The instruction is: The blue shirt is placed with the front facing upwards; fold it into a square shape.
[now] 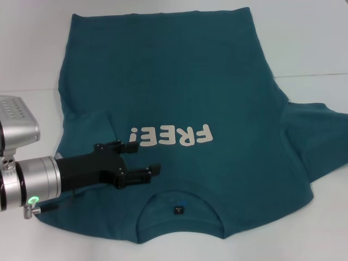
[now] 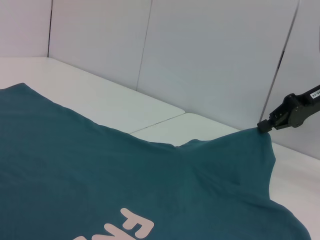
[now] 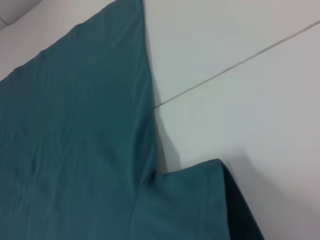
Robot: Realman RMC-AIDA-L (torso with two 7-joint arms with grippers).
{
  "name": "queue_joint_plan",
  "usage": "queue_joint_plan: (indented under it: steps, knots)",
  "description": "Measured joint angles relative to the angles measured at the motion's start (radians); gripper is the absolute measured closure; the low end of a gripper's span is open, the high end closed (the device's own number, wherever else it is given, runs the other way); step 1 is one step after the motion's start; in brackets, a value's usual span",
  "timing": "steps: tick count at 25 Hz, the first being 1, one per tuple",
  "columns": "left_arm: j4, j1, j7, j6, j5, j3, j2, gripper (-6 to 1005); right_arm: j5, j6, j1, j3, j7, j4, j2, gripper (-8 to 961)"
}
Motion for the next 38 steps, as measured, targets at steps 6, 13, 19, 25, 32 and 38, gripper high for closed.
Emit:
queue_joint_plan:
  steps: [6,13,19,25,32,38]
  knots:
    - [0.001,0.0,0.0,0.001,0.0,0.0,0.0,123,-0.005,-0.021,0.003,-0.001,0.001,-0.03,-0.006,955]
    - [0.003,-0.002,0.0,0.003,0.0,0.0,0.001,122,-0.056,-0.061,0.024,0.005,0.024,-0.078,-0.007,955]
    - [0.005,-0.003,0.0,0.004,0.0,0.0,0.001,123,-0.059,-0.071,0.029,0.006,0.03,-0.105,-0.009,955]
    - [0.017,-0.001,0.0,0.006,0.0,0.001,0.0,122,-0.059,-0.1,0.03,0.008,0.038,-0.136,-0.01,954]
    - [0.019,0.0,0.0,0.011,0.0,0.002,-0.001,123,-0.059,-0.144,0.039,0.003,0.047,-0.173,-0.01,955]
    - [0.024,0.0,0.0,0.018,0.0,0.001,-0.001,122,-0.082,-0.181,0.067,-0.005,0.051,-0.18,-0.003,954]
